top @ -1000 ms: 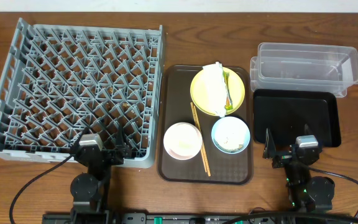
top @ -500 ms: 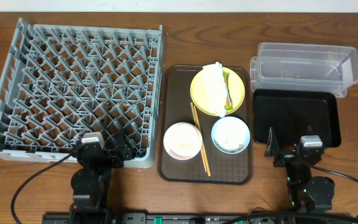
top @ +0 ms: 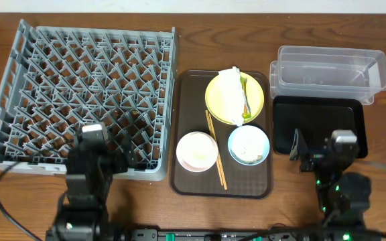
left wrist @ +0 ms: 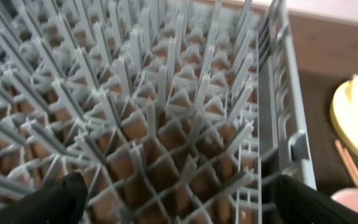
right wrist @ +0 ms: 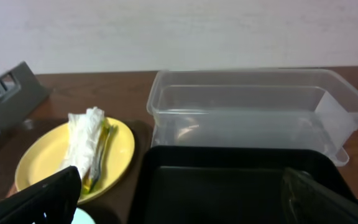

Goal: Sort waste into correct bins and load items into the dishwasher

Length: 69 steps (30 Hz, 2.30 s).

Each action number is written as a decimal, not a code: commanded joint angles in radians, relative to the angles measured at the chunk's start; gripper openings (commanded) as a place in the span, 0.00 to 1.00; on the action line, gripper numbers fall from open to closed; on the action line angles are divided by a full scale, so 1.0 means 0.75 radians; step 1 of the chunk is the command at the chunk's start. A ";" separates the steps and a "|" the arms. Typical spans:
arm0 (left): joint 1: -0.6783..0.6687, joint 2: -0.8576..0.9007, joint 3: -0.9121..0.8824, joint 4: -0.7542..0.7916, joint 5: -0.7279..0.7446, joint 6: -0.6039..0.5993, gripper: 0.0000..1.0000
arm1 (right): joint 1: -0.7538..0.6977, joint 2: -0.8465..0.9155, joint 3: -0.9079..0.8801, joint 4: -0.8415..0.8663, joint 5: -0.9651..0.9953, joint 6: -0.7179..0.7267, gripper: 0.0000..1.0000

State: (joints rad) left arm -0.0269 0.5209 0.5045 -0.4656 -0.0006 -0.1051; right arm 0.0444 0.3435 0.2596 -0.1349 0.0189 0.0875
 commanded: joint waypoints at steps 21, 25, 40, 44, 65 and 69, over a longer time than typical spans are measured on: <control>0.004 0.358 0.378 -0.336 0.066 -0.016 0.99 | 0.011 1.103 1.055 -0.746 -0.227 -0.238 0.99; 0.004 0.358 0.378 -0.336 0.065 -0.016 0.99 | 0.012 1.111 1.055 -0.694 -0.307 -0.237 0.99; 0.004 0.358 0.378 -0.332 0.065 -0.016 0.99 | 0.344 1.359 1.235 -0.601 -0.068 -0.077 0.93; 0.004 0.358 0.378 -0.331 0.065 -0.016 0.99 | 0.397 1.554 1.400 -0.649 -0.069 -0.030 0.81; 0.004 0.358 0.377 -0.332 0.065 -0.016 0.99 | 0.449 2.202 1.432 -0.592 -0.035 0.263 0.45; 0.004 0.358 0.378 -0.332 0.066 -0.016 0.99 | 0.455 2.228 1.432 -0.592 -0.036 0.262 0.29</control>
State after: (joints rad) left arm -0.0269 0.7910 0.7628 -0.7136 0.0463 -0.1078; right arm 0.3668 2.0022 1.3273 -0.5812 -0.0216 0.2657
